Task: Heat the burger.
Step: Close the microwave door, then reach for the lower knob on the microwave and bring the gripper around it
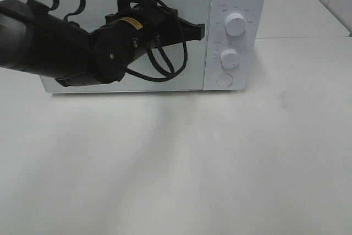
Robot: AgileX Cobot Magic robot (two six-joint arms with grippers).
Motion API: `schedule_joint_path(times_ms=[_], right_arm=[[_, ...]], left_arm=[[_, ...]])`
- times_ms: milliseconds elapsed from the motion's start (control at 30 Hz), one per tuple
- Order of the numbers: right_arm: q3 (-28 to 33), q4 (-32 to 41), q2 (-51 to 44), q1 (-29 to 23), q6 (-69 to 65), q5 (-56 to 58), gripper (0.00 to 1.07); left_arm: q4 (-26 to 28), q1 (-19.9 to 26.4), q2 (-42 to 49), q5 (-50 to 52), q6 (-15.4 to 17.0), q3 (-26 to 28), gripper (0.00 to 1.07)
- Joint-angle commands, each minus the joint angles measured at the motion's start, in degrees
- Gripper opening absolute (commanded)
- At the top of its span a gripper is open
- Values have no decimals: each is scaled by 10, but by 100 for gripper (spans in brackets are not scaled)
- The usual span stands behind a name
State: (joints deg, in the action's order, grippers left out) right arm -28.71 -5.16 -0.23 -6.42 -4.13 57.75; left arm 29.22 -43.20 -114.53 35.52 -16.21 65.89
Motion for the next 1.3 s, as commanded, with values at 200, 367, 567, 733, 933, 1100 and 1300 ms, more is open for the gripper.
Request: schedule_joint_path(times_ms=[200, 367, 567, 733, 933, 1100, 1300], right_arm=[[2, -3, -18, 3, 1, -8, 76], [2, -3, -18, 3, 1, -8, 76], [2, -3, -18, 3, 1, -8, 76], [2, -3, -18, 3, 1, -8, 76], [2, -3, -18, 3, 1, -8, 76], [2, -3, -18, 3, 1, -8, 76], [2, -3, -18, 3, 1, -8, 76]], left_arm=[[27, -19, 47, -19, -2, -29, 0], [28, -45, 73, -25, -2, -75, 3], [35, -43, 88, -165, -2, -114, 79], [33, -43, 94, -242, -2, -114, 102], [8, -43, 123, -373, -2, -113, 100], [-53, -43, 158, -496, -2, -113, 100], [-77, -37, 202, -611, 3, -113, 100]])
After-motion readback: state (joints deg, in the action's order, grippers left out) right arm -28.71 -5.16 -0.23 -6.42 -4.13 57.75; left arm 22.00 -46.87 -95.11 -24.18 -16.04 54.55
